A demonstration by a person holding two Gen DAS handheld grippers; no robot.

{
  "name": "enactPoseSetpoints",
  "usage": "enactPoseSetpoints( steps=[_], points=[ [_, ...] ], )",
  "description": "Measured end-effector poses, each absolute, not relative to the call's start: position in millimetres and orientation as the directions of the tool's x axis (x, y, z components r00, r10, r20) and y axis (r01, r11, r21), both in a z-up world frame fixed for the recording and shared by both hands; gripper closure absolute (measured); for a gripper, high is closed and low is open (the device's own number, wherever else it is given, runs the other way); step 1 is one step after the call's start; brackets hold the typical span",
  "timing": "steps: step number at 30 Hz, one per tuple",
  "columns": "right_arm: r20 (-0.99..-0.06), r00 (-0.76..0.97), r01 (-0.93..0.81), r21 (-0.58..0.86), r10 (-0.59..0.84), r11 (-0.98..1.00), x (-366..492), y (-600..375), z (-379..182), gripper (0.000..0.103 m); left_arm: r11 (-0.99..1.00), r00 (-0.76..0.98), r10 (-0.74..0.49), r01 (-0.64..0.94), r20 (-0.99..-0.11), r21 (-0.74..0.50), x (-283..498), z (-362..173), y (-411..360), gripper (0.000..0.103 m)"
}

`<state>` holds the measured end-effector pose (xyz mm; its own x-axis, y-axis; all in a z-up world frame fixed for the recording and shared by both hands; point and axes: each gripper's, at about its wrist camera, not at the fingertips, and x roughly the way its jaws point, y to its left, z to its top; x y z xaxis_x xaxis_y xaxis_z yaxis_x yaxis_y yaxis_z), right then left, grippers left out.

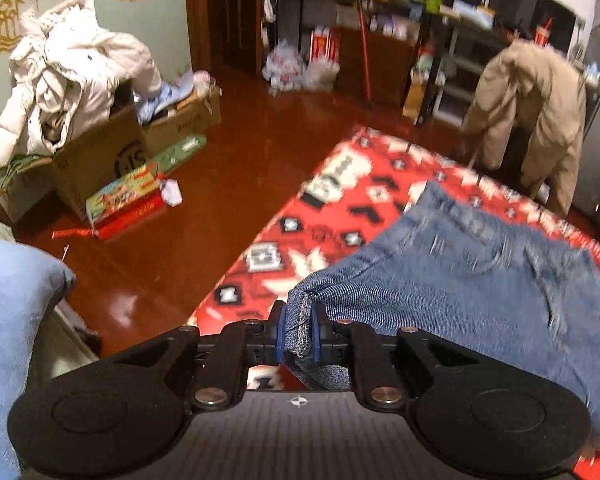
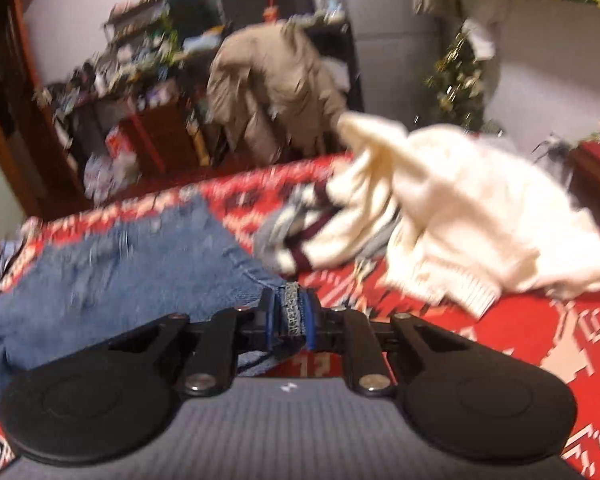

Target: Fold clothes

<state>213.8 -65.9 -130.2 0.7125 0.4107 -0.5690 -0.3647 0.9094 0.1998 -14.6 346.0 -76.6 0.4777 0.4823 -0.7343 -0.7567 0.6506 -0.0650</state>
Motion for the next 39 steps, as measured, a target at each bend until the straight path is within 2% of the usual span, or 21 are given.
enactPoseSetpoints(
  steps=[2, 6, 11, 13, 14, 18, 24, 25, 26, 27, 29, 33, 39],
  points=[
    [-0.554, 0.734, -0.363, 0.169, 0.393, 0.916, 215.0, -58.6, -128.4, 0.088, 0.655, 0.457, 0.487, -0.755, -0.744, -0.035, -7.9, -81.8, 347.4, 0.091],
    [-0.608, 0.712, -0.361, 0.11, 0.35, 0.926, 224.4, -47.9, -150.9, 0.087, 0.662, 0.321, 0.454, -0.746, -0.832, 0.074, 12.0, -115.6, 357.8, 0.09],
    [-0.653, 0.673, -0.366, 0.114, 0.347, 0.923, 226.3, -55.2, -169.7, 0.083, 0.637, 0.283, 0.423, -0.769, -0.861, 0.06, 6.3, -123.9, 364.9, 0.078],
    [-0.647, 0.679, -0.363, 0.116, 0.348, 0.925, 224.5, -58.5, -166.3, 0.076, 0.63, 0.304, 0.416, -0.776, -0.857, 0.03, 0.8, -113.5, 359.5, 0.073],
    [-0.643, 0.682, -0.361, 0.118, 0.348, 0.925, 223.6, -60.1, -164.6, 0.075, 0.627, 0.316, 0.413, -0.779, -0.854, 0.015, -2.0, -107.9, 356.4, 0.071],
    [-0.637, 0.652, -0.394, 0.179, 0.411, 0.902, 205.3, -69.0, -151.0, 0.075, 0.63, 0.375, 0.39, -0.775, -0.841, -0.054, -12.4, -83.3, 341.2, 0.071],
    [-0.589, 0.566, -0.518, 0.29, 0.577, 0.805, 157.1, -66.2, -125.2, 0.073, 0.777, 0.541, 0.203, -0.596, -0.816, -0.202, -16.9, -51.8, 270.4, 0.072],
    [-0.584, 0.55, -0.532, 0.306, 0.597, 0.789, 151.6, -63.0, -123.5, 0.073, 0.797, 0.552, 0.174, -0.565, -0.815, -0.213, -14.2, -54.5, 255.8, 0.075],
    [-0.579, 0.533, -0.545, 0.323, 0.617, 0.774, 146.2, -59.9, -121.9, 0.072, 0.816, 0.562, 0.145, -0.533, -0.814, -0.223, -11.3, -57.9, 240.4, 0.085],
    [-0.583, 0.516, -0.555, 0.33, 0.628, 0.763, 140.9, -56.1, -122.1, 0.072, 0.835, 0.564, 0.126, -0.504, -0.816, -0.219, -6.3, -62.6, 227.4, 0.087],
    [-0.596, 0.485, -0.571, 0.338, 0.64, 0.748, 133.0, -49.2, -125.5, 0.072, 0.862, 0.549, 0.094, -0.462, -0.831, -0.208, 4.1, -79.5, 204.6, 0.087],
    [-0.605, 0.424, -0.589, 0.381, 0.674, 0.712, 129.3, -43.7, -134.6, 0.072, 0.825, 0.521, -0.006, -0.48, -0.854, -0.298, 16.5, -113.9, 198.8, 0.087],
    [-0.603, 0.351, -0.556, 0.481, 0.716, 0.678, 145.1, -41.9, -149.7, 0.072, 0.755, 0.506, 0.018, -0.572, -0.862, -0.32, 24.8, -131.9, 211.3, 0.085]
  ],
)
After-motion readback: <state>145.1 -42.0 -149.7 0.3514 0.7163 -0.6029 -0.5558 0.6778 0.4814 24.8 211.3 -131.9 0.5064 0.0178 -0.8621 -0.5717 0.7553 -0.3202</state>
